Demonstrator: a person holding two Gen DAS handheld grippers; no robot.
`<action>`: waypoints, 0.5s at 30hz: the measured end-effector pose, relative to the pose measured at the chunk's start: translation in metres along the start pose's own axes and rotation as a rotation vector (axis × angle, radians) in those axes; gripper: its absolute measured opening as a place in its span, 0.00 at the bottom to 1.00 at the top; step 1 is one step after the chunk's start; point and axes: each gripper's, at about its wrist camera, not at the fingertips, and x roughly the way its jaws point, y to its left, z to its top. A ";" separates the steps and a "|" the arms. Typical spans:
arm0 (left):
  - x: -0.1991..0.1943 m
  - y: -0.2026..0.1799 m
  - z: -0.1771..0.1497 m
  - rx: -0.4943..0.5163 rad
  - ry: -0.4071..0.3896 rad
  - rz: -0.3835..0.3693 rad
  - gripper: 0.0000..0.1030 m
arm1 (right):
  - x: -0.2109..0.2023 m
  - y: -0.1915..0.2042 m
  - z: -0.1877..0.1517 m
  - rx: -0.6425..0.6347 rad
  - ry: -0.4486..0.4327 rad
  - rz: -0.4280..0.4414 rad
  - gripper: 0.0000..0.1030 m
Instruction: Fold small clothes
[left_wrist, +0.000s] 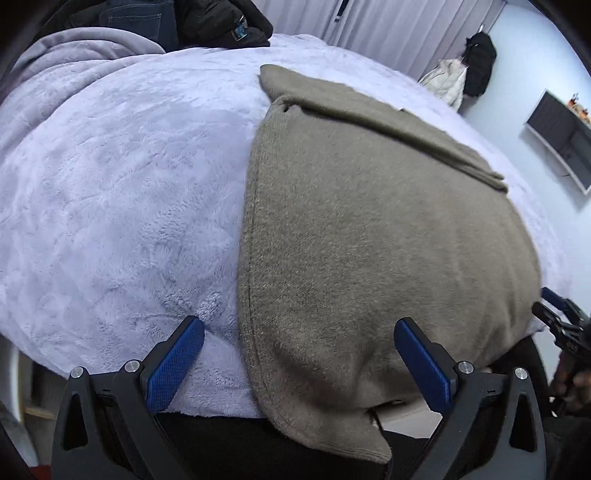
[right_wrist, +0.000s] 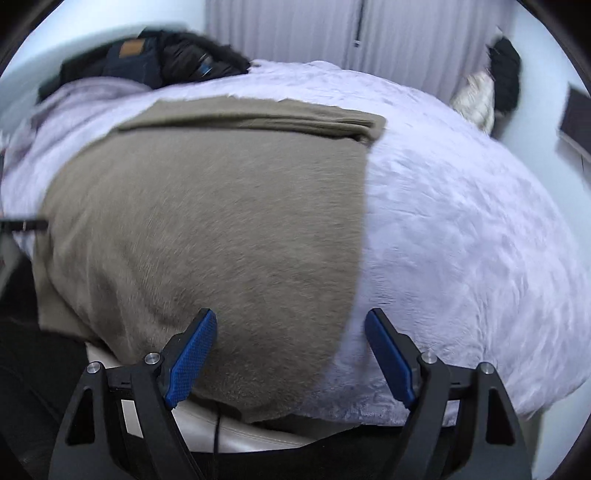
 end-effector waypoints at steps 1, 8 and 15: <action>0.003 0.000 0.001 0.001 0.012 -0.026 1.00 | -0.001 -0.007 0.002 0.031 -0.005 0.005 0.83; 0.021 -0.019 -0.008 0.105 0.066 -0.016 1.00 | 0.005 -0.009 -0.001 0.029 0.015 0.104 0.83; 0.026 -0.044 0.002 0.112 0.020 0.006 1.00 | 0.009 -0.019 -0.013 0.047 -0.007 0.162 0.80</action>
